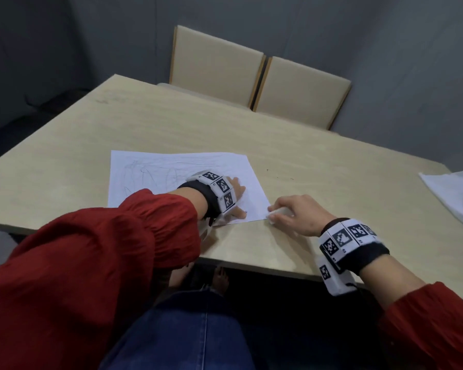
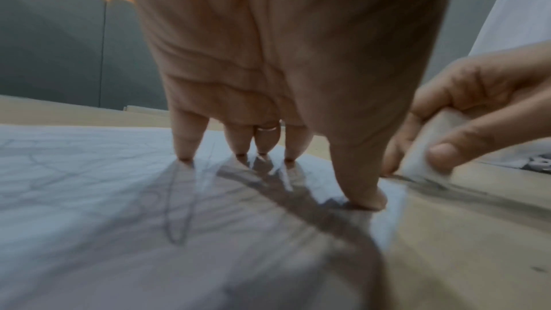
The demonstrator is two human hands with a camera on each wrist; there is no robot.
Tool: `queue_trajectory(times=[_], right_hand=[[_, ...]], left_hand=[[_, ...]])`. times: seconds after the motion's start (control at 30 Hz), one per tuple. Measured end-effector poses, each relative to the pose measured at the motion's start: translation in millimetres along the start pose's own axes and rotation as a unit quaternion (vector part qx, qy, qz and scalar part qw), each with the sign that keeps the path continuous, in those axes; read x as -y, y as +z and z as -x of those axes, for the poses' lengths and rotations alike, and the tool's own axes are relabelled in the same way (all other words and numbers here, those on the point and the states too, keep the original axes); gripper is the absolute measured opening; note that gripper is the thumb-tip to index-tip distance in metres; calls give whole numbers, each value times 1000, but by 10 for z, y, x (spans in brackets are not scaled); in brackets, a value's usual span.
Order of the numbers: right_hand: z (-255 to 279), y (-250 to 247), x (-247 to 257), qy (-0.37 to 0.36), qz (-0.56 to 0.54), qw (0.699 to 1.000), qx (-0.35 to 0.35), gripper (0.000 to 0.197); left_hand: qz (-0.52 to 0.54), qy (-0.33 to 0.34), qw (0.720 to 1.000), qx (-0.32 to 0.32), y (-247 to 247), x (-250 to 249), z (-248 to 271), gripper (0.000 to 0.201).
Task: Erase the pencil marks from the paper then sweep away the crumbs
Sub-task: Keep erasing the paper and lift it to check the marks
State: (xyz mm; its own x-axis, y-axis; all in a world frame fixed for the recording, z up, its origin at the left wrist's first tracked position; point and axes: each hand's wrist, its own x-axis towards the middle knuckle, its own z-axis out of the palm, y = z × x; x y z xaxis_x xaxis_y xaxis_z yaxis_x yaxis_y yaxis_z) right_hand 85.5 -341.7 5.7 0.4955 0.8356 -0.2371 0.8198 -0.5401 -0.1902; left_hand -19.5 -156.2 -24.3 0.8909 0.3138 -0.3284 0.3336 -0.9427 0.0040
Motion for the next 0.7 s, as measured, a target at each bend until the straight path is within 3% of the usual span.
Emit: queue_trajectory(times=[0.1,0.17,0.27,0.4,0.57,0.7], right_hand=[[99,-41,-13,-4,19,999,29,25],[123,-107,28,-1,-12,999,34,17],[37,-191,97,15,-85,996,-12,16],[-202,-276,91,43,-93,992,-75,11],[-410,-300,-25,48,-76,992,-93,12],[-528,-272,-72,41,-73,993,-89,15]], left_hand=[[23,-79,997,-12,-19,108,25,95],[36,-104,994,-4,-13,155,2,112],[50,-76,996,10,-76,86,36,117],[51,9,997,53,-202,24,75,87],[108,54,992,27,-247,47,-44,83],[138,52,989,-7,-397,62,-163,79]])
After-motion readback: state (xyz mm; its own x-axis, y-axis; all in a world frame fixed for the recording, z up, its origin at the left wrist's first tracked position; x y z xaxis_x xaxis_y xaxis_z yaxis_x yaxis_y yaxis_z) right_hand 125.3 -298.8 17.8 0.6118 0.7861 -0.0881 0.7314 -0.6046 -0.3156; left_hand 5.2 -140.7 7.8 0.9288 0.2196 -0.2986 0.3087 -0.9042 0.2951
